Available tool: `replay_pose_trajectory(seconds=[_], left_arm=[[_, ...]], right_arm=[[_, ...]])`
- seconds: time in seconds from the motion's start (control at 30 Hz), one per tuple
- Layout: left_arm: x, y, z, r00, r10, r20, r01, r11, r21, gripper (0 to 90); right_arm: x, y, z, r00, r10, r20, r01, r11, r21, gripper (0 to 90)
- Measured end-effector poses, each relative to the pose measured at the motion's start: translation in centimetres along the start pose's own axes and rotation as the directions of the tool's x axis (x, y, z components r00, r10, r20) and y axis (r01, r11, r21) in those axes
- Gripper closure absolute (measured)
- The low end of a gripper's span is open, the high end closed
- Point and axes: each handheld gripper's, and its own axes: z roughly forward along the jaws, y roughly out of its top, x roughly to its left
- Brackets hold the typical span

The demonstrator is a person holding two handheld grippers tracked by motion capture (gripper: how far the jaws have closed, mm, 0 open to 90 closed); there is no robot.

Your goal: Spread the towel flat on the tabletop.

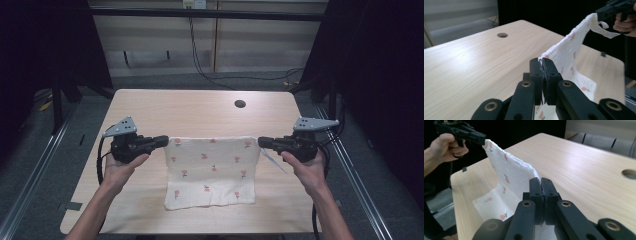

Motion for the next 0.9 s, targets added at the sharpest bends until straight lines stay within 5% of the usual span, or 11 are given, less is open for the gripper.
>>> replay_pose_trajectory(seconds=[0.27, 0.57, 0.7, 0.9], left_arm=[[1.3, -2.0, 0.7, 0.9993, -0.034, -0.019, 0.035, 0.9977, 0.058, 87.4], [3.9, -3.4, 4.6, 0.9963, -0.081, -0.03, 0.083, 0.9924, 0.091, 87.1], [5.1, -3.9, 6.4, 0.9937, -0.098, -0.053, 0.103, 0.9902, 0.095, 86.0], [6.3, -3.4, 7.5, 0.9894, -0.121, -0.081, 0.128, 0.9885, 0.081, 85.1]], right_arm=[[-1.5, -0.8, 2.0, 0.9996, 0.027, -0.012, -0.026, 0.999, 0.035, 88.4], [-4.3, -2.0, 5.3, 0.9978, 0.052, 0.04, -0.056, 0.994, 0.097, 88.1], [-6.1, -2.7, 6.5, 0.9945, 0.101, 0.03, -0.103, 0.991, 0.086, 87.0], [-7.8, -2.8, 8.1, 0.9924, 0.098, 0.075, -0.104, 0.99, 0.091, 85.6]])
